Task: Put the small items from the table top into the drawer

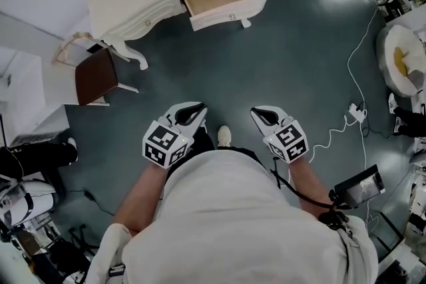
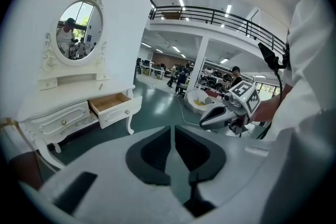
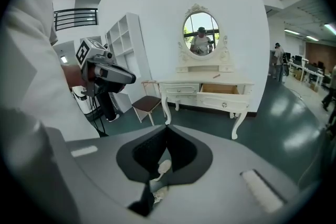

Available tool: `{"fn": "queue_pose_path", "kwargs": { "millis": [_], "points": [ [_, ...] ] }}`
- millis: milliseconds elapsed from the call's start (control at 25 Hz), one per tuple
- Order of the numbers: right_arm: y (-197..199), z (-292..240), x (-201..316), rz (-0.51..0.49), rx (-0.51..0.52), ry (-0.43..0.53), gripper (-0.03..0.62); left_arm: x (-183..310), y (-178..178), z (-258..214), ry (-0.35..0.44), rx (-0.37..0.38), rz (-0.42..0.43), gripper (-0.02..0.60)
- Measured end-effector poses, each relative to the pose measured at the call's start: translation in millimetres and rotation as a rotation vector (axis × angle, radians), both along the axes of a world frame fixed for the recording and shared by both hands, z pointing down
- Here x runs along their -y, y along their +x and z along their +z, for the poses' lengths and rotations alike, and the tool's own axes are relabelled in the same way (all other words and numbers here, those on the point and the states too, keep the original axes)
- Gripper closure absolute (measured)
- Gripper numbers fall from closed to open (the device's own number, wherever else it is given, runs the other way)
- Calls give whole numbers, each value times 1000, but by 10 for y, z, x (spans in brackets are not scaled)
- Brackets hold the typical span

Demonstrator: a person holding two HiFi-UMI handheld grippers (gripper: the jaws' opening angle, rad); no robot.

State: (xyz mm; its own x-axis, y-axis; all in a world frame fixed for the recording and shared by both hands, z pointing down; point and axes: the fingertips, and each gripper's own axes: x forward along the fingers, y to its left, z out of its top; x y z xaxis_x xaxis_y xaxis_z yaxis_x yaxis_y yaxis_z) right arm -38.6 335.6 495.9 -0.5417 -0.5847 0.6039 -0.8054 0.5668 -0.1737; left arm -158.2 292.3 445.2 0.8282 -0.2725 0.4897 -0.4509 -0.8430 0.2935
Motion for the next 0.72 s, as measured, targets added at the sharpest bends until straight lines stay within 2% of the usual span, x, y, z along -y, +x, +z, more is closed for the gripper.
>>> {"fn": "queue_pose_path", "kwargs": {
  "millis": [120,440,720],
  "points": [
    [116,57,195,24,-2,-7,592,230,125,56,0,-3,20,581],
    [539,-9,879,89,-31,-6,592,1152,552,145,13,-38,78,581],
    [885,-318,1929,146,-79,24,591,2373,876,-16,56,-27,106,580]
  ]
}}
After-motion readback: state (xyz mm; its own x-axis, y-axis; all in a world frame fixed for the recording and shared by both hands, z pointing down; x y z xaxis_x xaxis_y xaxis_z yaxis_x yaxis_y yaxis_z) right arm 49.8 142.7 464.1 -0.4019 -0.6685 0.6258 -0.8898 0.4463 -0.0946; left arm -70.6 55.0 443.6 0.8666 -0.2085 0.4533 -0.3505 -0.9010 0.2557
